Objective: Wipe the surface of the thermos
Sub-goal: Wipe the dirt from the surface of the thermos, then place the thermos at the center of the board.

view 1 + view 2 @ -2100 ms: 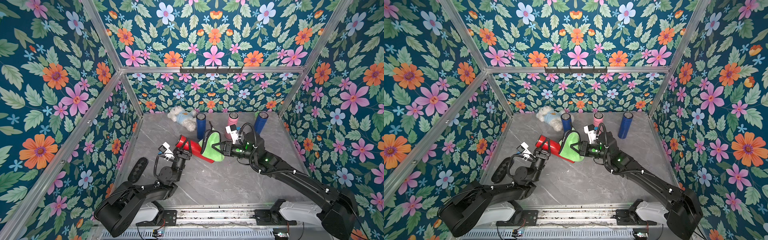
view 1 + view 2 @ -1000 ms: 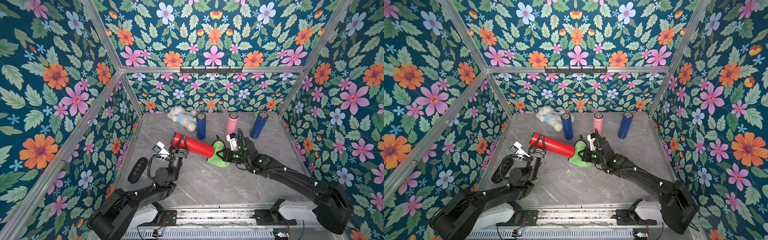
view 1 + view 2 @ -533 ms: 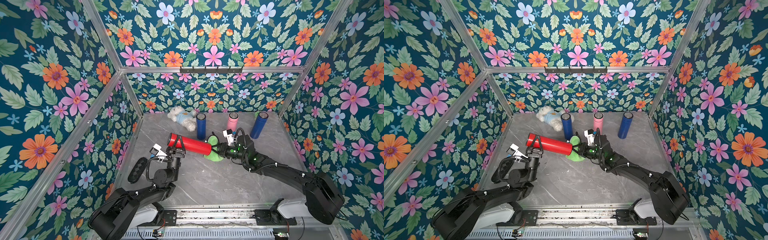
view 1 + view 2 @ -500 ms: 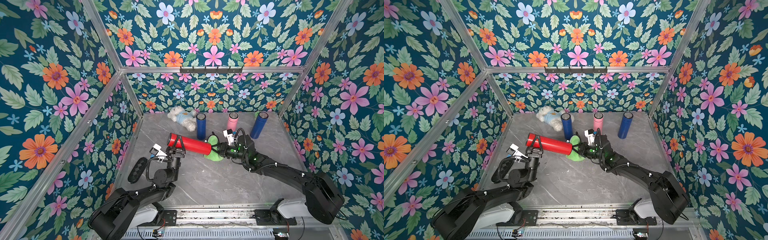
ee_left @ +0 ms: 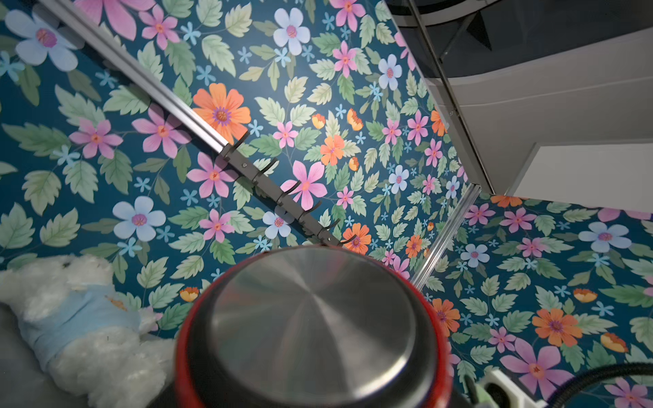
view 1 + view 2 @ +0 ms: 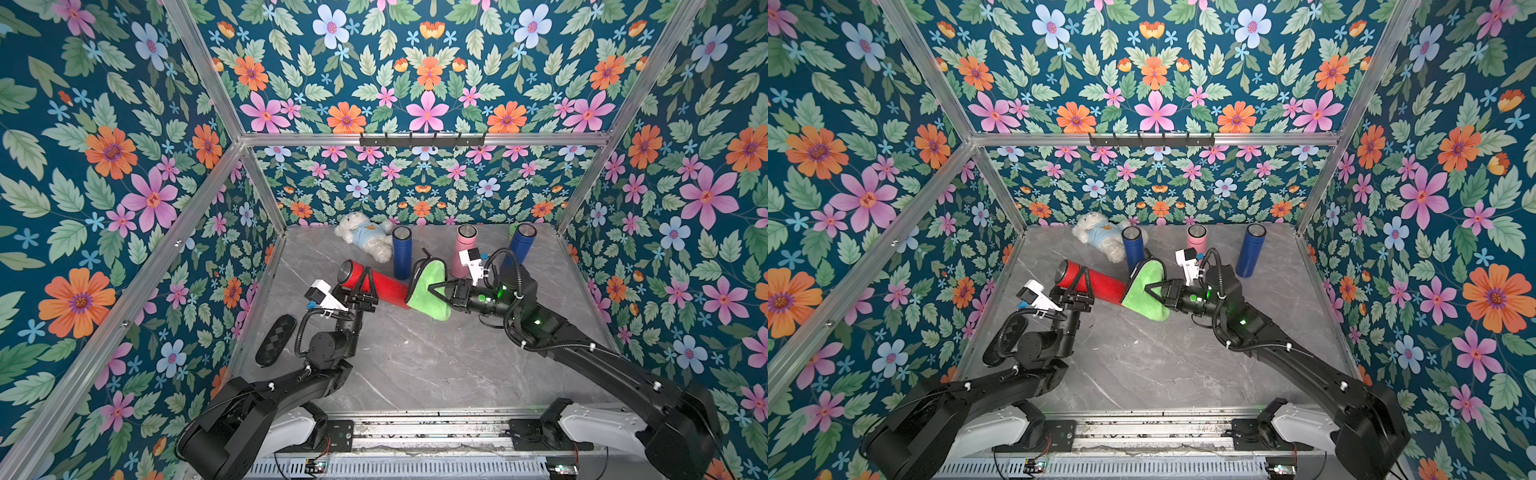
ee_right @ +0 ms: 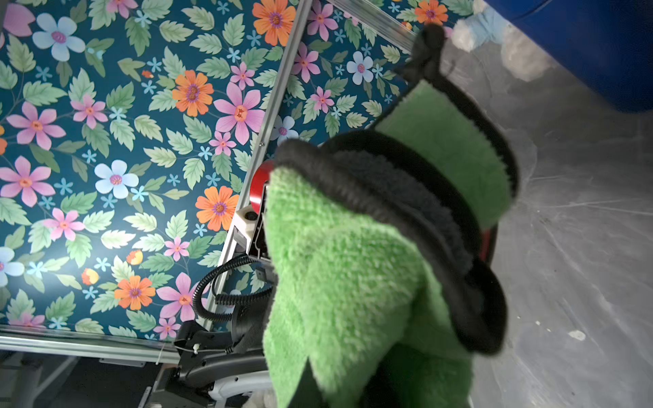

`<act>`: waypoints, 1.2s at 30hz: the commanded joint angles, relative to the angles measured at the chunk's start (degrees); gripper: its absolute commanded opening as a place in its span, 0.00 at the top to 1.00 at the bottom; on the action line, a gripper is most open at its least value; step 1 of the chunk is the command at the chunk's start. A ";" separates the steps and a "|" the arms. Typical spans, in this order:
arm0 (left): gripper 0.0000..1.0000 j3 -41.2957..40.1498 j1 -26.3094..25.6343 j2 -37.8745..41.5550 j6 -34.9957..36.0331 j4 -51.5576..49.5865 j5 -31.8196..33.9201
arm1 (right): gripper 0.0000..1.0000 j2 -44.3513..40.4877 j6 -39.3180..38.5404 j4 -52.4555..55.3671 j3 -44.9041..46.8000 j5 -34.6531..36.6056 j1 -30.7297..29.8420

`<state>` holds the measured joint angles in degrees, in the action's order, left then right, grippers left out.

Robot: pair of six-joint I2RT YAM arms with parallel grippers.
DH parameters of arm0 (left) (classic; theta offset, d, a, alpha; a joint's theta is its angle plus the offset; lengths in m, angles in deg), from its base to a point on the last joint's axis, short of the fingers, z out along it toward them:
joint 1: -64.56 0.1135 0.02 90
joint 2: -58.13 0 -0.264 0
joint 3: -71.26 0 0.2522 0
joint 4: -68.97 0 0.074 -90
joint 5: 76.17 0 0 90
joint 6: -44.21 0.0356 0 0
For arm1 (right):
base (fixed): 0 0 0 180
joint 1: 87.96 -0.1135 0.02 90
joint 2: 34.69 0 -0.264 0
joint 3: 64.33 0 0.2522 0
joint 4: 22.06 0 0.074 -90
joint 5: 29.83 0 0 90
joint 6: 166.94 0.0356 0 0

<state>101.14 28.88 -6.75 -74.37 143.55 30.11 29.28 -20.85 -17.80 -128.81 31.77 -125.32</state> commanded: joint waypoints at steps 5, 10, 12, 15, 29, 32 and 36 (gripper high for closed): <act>1.00 6.12 3.07 5.10 23.97 -7.04 -4.72 | 1.00 -10.96 -14.01 32.82 -0.16 16.09 0.08; 1.00 11.38 9.83 -0.01 29.38 -14.05 -7.25 | 1.00 -15.09 -17.22 41.68 -0.66 22.36 0.04; 1.00 13.28 13.23 -4.10 29.19 -14.31 -8.18 | 1.00 -15.38 -17.78 42.64 -0.63 23.56 0.10; 1.00 15.50 18.25 -11.03 27.28 -12.17 -10.26 | 1.00 -14.48 -18.73 42.56 -0.91 24.38 0.16; 1.00 31.25 29.53 -38.89 18.49 -7.77 -22.96 | 1.00 -7.14 -20.15 34.42 0.91 22.67 2.91; 1.00 33.19 29.62 -42.12 18.30 -8.54 -23.82 | 1.00 -5.50 -20.15 33.04 0.99 21.93 3.32; 1.00 34.65 29.63 -44.00 18.92 -11.03 -24.84 | 1.00 -4.42 -20.23 32.29 0.92 21.57 3.69</act>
<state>134.82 58.50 -50.40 -55.31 128.99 7.07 24.51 -40.69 16.93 -127.85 54.06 -121.74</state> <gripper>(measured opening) 0.669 0.109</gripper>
